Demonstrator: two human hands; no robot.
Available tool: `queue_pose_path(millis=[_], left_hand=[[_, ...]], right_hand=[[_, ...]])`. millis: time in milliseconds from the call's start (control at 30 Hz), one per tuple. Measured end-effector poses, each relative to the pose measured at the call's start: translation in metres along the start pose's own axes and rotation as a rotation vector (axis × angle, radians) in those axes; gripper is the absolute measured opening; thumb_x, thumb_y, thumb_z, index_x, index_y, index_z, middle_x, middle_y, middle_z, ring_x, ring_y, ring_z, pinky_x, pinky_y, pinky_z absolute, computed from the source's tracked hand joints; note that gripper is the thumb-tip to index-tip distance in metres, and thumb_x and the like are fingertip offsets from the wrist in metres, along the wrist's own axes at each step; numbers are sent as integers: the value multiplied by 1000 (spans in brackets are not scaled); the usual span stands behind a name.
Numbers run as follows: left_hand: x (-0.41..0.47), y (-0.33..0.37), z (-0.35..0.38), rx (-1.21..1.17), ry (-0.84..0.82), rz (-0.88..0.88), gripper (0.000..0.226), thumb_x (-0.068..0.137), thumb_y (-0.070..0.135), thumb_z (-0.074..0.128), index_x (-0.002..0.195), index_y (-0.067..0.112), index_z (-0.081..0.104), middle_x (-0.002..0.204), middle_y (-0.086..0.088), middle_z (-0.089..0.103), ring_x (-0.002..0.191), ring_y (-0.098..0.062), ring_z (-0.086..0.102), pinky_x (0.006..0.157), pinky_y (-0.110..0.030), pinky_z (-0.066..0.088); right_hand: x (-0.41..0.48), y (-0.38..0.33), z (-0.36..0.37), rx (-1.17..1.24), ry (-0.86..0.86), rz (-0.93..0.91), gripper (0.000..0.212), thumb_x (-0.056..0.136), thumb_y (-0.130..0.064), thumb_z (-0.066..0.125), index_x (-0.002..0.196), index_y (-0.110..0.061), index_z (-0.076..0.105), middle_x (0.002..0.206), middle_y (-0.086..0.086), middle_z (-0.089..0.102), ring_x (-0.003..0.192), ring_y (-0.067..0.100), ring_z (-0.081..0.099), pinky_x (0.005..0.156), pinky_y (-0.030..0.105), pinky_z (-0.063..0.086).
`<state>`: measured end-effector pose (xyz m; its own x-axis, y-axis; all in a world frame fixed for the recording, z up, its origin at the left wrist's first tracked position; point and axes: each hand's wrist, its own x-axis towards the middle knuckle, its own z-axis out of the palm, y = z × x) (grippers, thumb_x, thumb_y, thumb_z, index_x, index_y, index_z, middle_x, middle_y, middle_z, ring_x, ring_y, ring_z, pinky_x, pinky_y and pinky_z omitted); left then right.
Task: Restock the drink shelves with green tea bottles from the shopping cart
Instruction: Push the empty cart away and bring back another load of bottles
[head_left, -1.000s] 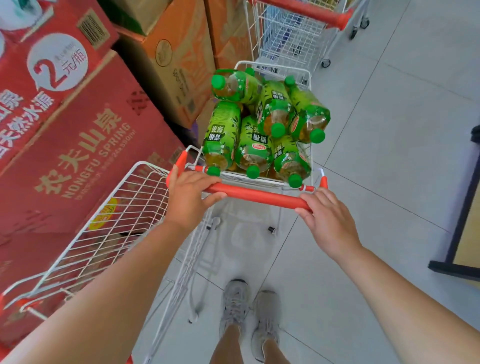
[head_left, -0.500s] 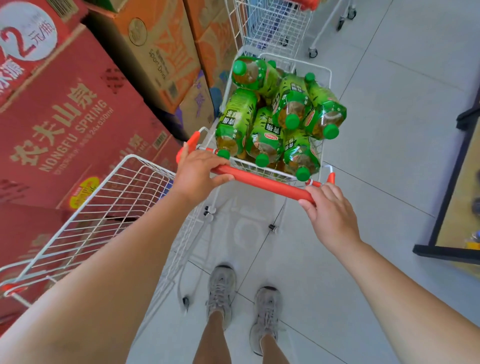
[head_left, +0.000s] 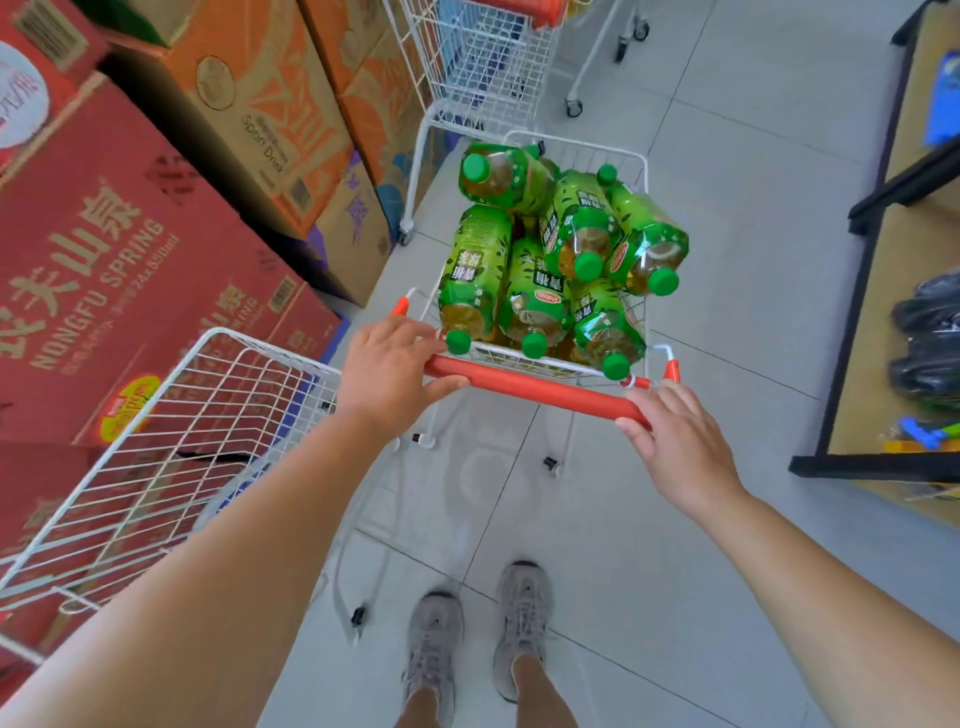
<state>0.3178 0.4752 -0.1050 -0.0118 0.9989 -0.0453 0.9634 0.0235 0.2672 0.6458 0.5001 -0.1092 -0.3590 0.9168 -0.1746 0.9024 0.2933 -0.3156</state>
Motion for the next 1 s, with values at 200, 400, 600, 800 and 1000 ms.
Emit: queue_pose_path(millis=[200,400,600,800,1000], left_hand=[[-32,9,16,-59,-32,15,49,89,60,50,116,23,67,113,-1,69,115,-28,57,109,-48,32],[-79,20,31,-102,-6,65,51,87,61,45,112,24,69,103,1,72,103,-26,63,94,-42,47],[-147,48,38,-117,-36,33,38,87,52,63,114,25,69,106,3,72,106,-23,61,99,-39,41],[-236,77,46,-163,-12,44,33,86,43,69,109,19,71,101,0,73,102,-26,61,95,-40,42],[-332,96,52,-181,-88,91,32,86,45,67,109,22,71,101,2,73,102,-24,61,97,-40,42]], right_hand=[[-34,0,5,51,37,122,39,95,-37,50,129,-20,55,138,1,51,140,15,26,109,39,32],[-91,-5,16,34,71,214,40,96,-42,43,130,-24,52,144,-1,45,145,15,18,116,47,23],[-163,-14,32,35,85,327,46,91,-51,49,130,-27,51,142,-2,46,145,27,14,118,46,6],[-252,-16,54,181,131,406,47,87,-52,57,126,-26,54,134,-4,47,125,25,35,100,39,38],[-360,-30,74,207,118,471,49,88,-50,58,129,-25,53,136,-4,46,124,26,36,98,38,38]])
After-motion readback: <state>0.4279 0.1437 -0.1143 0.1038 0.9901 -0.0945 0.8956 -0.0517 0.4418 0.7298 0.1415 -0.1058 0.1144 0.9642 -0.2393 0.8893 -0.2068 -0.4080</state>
